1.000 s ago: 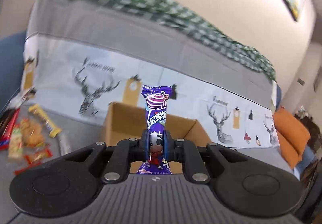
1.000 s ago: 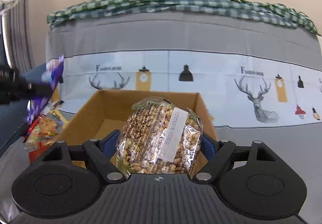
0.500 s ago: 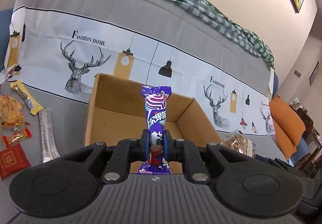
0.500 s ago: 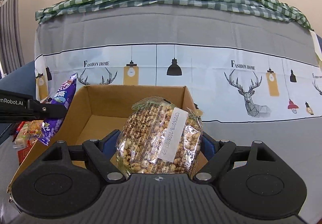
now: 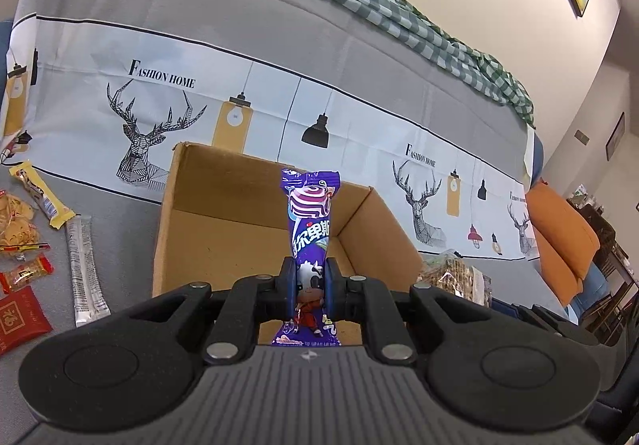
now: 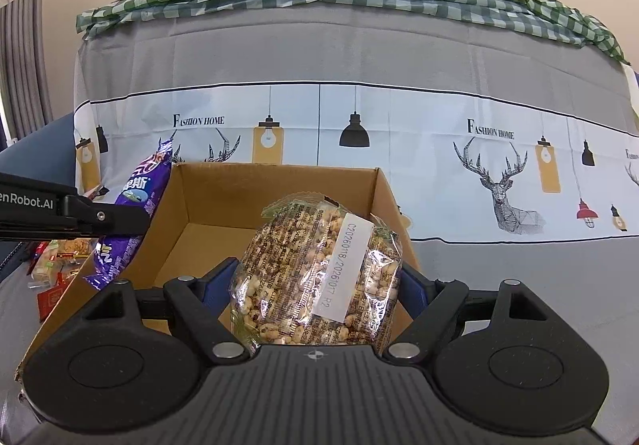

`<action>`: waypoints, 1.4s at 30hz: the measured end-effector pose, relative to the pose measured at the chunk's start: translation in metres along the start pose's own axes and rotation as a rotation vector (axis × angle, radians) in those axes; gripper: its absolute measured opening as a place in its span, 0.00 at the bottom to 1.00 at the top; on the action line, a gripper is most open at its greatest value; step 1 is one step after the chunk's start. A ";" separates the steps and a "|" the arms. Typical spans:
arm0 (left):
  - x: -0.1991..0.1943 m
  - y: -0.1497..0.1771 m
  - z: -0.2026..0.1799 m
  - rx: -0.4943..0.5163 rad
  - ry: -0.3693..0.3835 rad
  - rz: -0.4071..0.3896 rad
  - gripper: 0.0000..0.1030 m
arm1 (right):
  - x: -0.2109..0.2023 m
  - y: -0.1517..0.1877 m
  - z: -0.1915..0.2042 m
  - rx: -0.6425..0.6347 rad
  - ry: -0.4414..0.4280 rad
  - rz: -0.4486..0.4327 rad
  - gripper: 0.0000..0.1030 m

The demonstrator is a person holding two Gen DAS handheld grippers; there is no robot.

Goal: Organize snacks
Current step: 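Carry the candy bar and nut bag over the cardboard box with both grippers, then open both grippers to drop the candy bar and nut bag into the box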

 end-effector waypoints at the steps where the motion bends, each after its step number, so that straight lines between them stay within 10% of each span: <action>1: 0.000 0.000 0.000 0.000 0.000 0.000 0.14 | 0.000 0.000 -0.001 0.003 0.001 0.001 0.81; 17: 0.001 0.001 -0.004 0.003 0.030 0.015 0.15 | 0.002 0.001 0.002 0.003 -0.004 0.005 0.81; 21: 0.001 0.001 -0.002 0.014 0.000 0.009 0.57 | 0.006 0.003 0.000 -0.018 0.030 0.024 0.85; 34: 0.008 0.008 0.063 -0.085 -0.298 0.121 0.70 | 0.031 0.032 -0.040 0.006 0.294 0.244 0.87; 42: 0.017 0.028 0.047 0.031 -0.219 0.227 0.69 | 0.033 0.044 -0.061 0.068 0.347 0.319 0.48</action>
Point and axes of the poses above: each gripper's, at about its wrist camera, not at the fingertips, and x roughly the way its jaws point, z to its left, y to its underside, the point moved 5 cm from there along x, roughly the way its jaws point, and after that the axes turned 3 degrees about -z, right-handed, at the moved point
